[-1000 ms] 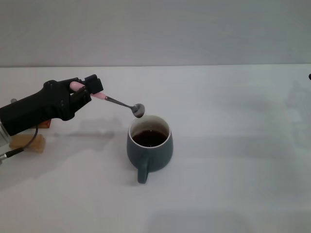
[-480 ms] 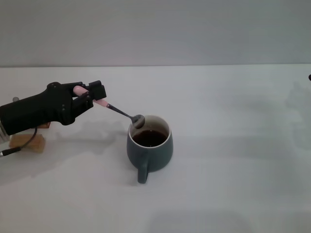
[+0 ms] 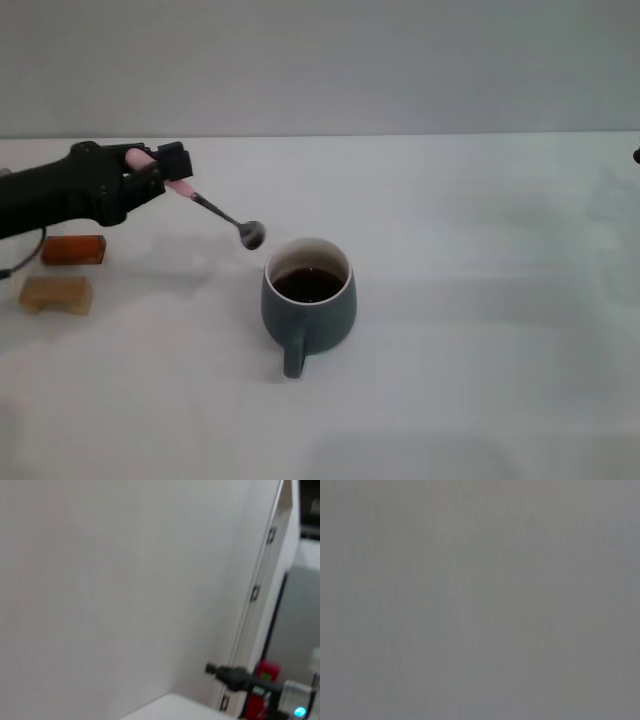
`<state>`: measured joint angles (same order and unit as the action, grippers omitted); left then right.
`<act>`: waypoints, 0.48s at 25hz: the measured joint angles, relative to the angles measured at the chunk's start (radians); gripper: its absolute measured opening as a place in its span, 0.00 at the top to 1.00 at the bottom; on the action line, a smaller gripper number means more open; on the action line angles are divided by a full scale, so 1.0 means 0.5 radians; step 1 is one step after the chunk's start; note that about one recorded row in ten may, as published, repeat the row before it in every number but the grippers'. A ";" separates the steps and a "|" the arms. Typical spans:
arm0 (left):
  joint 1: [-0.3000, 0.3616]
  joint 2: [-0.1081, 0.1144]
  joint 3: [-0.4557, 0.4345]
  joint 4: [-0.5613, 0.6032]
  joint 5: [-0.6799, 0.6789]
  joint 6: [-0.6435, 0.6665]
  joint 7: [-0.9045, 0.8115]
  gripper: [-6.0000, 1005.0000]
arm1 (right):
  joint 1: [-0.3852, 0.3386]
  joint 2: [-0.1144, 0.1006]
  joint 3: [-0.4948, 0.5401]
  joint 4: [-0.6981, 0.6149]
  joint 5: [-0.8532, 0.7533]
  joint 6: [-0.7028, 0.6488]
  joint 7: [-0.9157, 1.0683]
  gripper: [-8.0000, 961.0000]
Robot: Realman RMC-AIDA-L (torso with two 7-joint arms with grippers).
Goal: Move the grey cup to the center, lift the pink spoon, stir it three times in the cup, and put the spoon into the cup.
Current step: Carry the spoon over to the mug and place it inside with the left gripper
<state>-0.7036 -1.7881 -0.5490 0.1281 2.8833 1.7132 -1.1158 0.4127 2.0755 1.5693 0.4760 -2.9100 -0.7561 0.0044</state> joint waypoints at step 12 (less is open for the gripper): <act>-0.246 -0.507 0.497 1.471 -0.526 0.079 -0.268 0.85 | -0.003 0.000 0.000 0.002 0.000 0.000 0.000 0.99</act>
<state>-0.8268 -2.0416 -0.3008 0.8636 2.6203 1.7525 -1.2497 0.4110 2.0754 1.5694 0.4770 -2.9099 -0.7560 0.0042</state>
